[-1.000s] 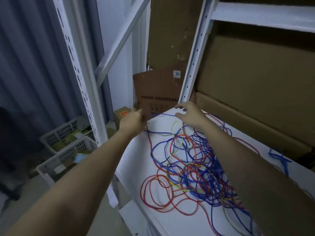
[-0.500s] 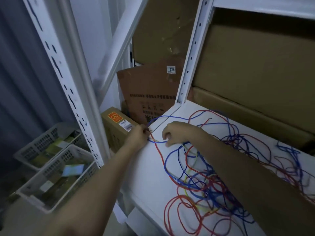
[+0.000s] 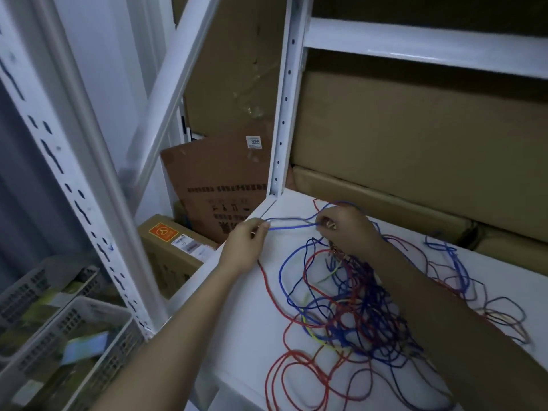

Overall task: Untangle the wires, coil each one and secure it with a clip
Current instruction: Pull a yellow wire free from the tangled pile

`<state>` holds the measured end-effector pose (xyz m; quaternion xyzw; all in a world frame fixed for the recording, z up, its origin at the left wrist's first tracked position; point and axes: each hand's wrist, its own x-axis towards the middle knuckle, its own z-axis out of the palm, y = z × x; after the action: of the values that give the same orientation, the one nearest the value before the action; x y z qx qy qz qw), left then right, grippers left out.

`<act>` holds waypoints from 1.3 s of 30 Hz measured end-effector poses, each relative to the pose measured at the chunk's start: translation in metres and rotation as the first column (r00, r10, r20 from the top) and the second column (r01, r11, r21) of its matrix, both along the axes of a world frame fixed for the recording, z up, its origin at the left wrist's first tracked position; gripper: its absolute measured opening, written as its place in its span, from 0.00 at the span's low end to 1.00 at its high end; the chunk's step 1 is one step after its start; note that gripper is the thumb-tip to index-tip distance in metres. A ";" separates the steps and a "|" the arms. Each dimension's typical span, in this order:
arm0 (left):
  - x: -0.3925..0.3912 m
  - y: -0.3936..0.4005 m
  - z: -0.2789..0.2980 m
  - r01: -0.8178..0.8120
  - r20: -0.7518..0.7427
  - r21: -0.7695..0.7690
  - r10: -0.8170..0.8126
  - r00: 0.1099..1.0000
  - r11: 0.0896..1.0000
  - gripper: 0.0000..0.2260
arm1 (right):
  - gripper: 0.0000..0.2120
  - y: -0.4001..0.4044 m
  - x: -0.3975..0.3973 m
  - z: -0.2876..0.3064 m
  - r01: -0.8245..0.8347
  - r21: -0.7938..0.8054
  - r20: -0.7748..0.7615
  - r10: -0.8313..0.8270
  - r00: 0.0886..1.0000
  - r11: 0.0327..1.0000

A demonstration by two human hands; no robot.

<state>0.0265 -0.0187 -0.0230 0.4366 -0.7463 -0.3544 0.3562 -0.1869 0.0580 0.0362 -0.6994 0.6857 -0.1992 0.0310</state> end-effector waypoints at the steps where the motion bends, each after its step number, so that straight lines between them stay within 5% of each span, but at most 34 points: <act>1: -0.003 0.002 0.003 0.013 -0.011 -0.018 -0.014 1.000 1.000 0.11 | 0.06 0.004 -0.004 0.001 0.020 -0.022 0.092 -0.018 0.996 1.000; 7: -0.022 0.007 0.036 0.078 0.001 -0.070 -0.078 0.997 0.995 0.08 | 0.00 0.012 -0.008 0.029 0.179 -0.160 0.559 -0.061 0.827 0.971; 16: -0.056 0.006 0.125 0.185 -0.001 -0.243 -0.191 0.982 0.952 0.11 | 0.10 0.001 -0.015 0.125 0.274 -0.353 0.641 0.018 0.768 0.895; 21: -0.054 0.013 0.129 0.143 0.039 -0.262 -0.138 0.990 0.954 0.10 | 0.06 0.030 -0.018 0.125 0.121 -0.101 0.794 0.007 0.607 0.987; 24: -0.052 0.017 0.119 0.060 0.069 -0.225 -0.045 0.997 0.973 0.08 | 0.02 0.041 -0.023 0.106 0.069 0.107 0.775 -0.126 0.619 0.992; 29: -0.049 0.017 0.104 0.031 0.074 -0.105 -0.023 0.997 0.994 0.10 | 0.13 0.044 -0.017 0.082 -0.020 0.173 0.880 -0.145 0.452 0.985; 35: -0.046 0.018 0.095 0.049 0.076 -0.084 -0.042 0.996 0.995 0.11 | 0.17 0.034 -0.019 0.082 0.281 -0.110 0.822 -0.072 0.565 0.954; 39: -0.043 0.014 0.093 0.020 0.112 -0.055 -0.014 0.994 0.998 0.10 | 0.16 0.027 -0.022 0.116 0.407 -0.310 0.889 0.110 0.444 0.859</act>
<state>-0.0162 -0.0050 0.0701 0.4392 -0.7784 -0.3114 0.3229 -0.2088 0.0852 0.1525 -0.4098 0.5553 -0.6986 0.1886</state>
